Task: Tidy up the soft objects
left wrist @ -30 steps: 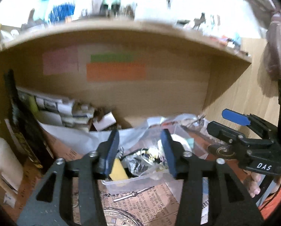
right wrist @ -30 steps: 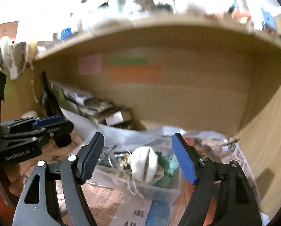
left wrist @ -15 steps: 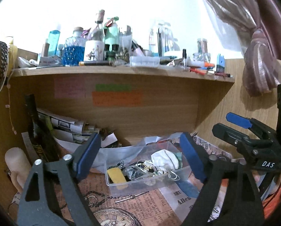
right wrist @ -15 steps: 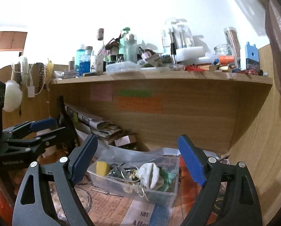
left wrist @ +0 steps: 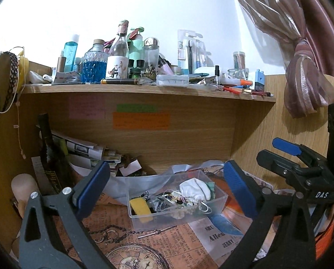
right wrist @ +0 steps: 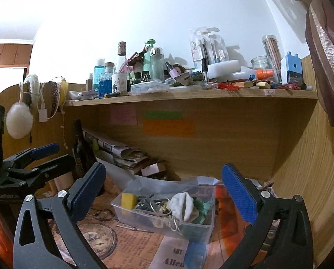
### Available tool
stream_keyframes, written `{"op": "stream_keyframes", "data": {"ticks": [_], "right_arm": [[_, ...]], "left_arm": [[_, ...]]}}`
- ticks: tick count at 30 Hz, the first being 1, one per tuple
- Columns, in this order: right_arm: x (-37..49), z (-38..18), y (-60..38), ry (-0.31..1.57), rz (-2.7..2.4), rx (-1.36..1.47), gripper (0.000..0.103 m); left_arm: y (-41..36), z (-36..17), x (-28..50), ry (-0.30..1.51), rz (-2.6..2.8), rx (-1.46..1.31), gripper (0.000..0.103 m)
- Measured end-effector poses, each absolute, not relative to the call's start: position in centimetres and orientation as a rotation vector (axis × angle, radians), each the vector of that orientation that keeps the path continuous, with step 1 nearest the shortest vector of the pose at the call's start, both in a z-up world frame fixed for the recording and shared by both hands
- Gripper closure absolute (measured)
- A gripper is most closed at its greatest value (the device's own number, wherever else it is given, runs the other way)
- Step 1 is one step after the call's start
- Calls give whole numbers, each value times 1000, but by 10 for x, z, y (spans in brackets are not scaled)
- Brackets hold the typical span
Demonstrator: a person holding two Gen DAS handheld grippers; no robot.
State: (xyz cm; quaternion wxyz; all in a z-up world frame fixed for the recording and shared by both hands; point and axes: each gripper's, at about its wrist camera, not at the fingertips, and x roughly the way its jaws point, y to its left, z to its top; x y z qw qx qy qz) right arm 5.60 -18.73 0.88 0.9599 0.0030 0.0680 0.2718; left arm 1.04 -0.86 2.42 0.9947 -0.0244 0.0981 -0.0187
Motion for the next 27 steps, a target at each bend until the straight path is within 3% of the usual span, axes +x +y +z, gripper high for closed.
{"op": "stream_keyframes", "data": {"ticks": [27], "right_arm": [[53, 8, -187, 139, 558, 16, 0]], "left_arm": [[-8, 22, 14, 209, -36, -50, 0]]}}
